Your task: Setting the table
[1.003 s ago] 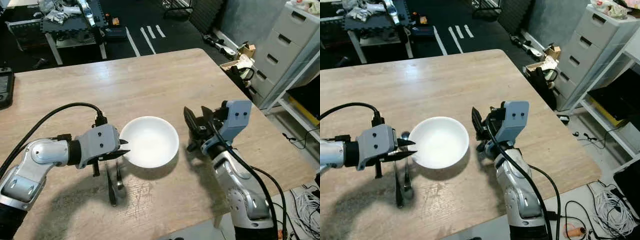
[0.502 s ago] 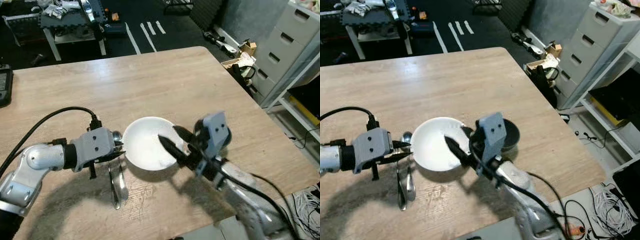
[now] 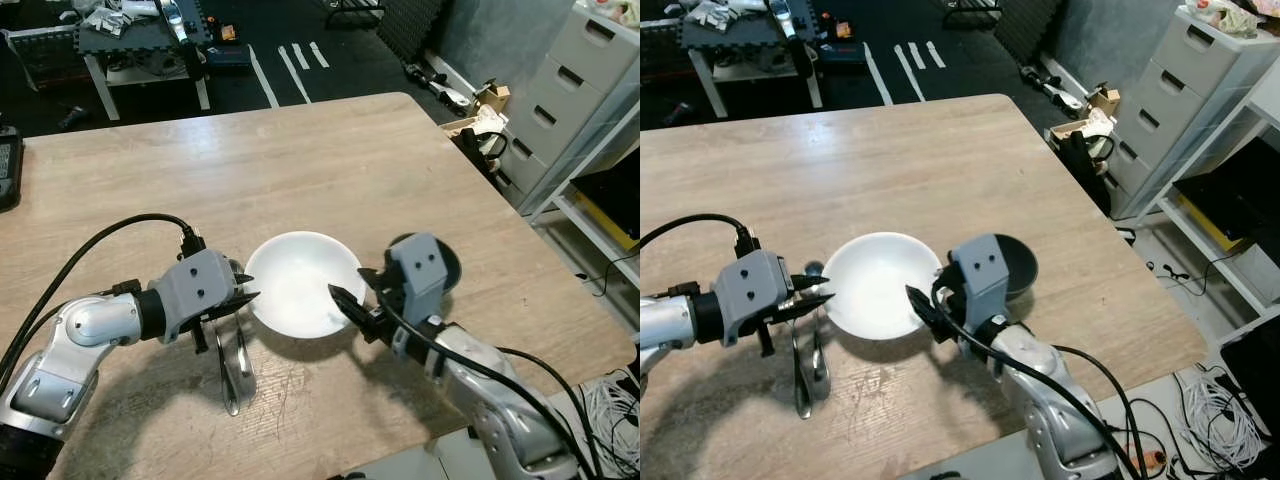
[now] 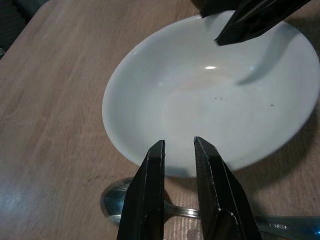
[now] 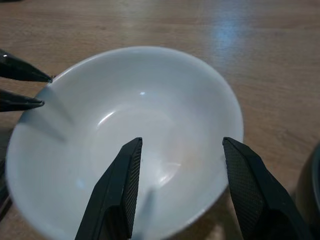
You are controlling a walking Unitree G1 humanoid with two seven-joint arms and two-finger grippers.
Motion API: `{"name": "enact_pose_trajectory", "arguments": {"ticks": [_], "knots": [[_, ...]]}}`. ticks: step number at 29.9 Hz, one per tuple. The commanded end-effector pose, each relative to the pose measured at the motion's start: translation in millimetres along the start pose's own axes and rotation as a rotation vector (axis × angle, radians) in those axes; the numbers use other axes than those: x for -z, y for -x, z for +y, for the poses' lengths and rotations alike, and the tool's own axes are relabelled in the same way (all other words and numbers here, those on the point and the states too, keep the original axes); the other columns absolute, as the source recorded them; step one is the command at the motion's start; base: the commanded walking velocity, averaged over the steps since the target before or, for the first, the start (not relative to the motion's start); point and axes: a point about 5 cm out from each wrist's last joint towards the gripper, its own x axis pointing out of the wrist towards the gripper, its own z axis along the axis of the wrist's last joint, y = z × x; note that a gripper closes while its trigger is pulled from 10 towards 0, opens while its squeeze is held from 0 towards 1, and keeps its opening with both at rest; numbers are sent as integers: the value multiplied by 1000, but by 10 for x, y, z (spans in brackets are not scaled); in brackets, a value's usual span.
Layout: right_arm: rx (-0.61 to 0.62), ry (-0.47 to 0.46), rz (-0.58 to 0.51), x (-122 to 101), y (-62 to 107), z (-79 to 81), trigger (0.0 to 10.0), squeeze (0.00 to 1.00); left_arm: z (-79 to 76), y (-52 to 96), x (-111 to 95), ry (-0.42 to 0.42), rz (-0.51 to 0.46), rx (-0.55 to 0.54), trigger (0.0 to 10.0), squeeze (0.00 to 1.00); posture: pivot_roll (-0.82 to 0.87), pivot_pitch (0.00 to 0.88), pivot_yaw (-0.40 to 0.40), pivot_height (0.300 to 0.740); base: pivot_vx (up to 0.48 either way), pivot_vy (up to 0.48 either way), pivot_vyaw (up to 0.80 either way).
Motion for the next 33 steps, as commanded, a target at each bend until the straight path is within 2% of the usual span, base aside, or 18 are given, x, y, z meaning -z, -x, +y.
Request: {"name": "enact_pose_trajectory", "arguments": {"ticks": [1,11,16,17,19,22,27,33], "knots": [[15,0,59,103,-30,14,10000,0,-38,18,33,23,12,-5,10000,0,29,105,27,740,0,0,0],[101,-9,50,103,-110,-21,10000,0,-193,7,141,98,27,-22,10000,0,31,100,24,740,0,0,0],[137,-13,-16,15,-117,-53,10000,0,-267,-5,192,135,35,-25,10000,0,29,97,23,740,0,0,0],[137,-34,-73,-61,-111,-53,10000,0,-289,-13,216,151,39,-30,10000,0,28,96,22,740,0,0,0],[131,-68,-132,-143,-96,-51,10000,0,-305,-24,247,164,46,-37,10000,0,28,96,22,740,0,0,0],[113,-61,-155,-171,-88,-38,10000,0,-311,-25,271,173,52,-42,10000,0,25,94,23,740,0,0,0],[70,-48,-128,-121,-82,17,10000,0,-303,-21,284,177,58,-53,10000,0,26,96,23,740,0,0,0],[-54,-41,-90,-44,-73,181,10000,0,-271,-6,281,177,59,-65,10000,0,29,99,23,740,0,0,0]]}}
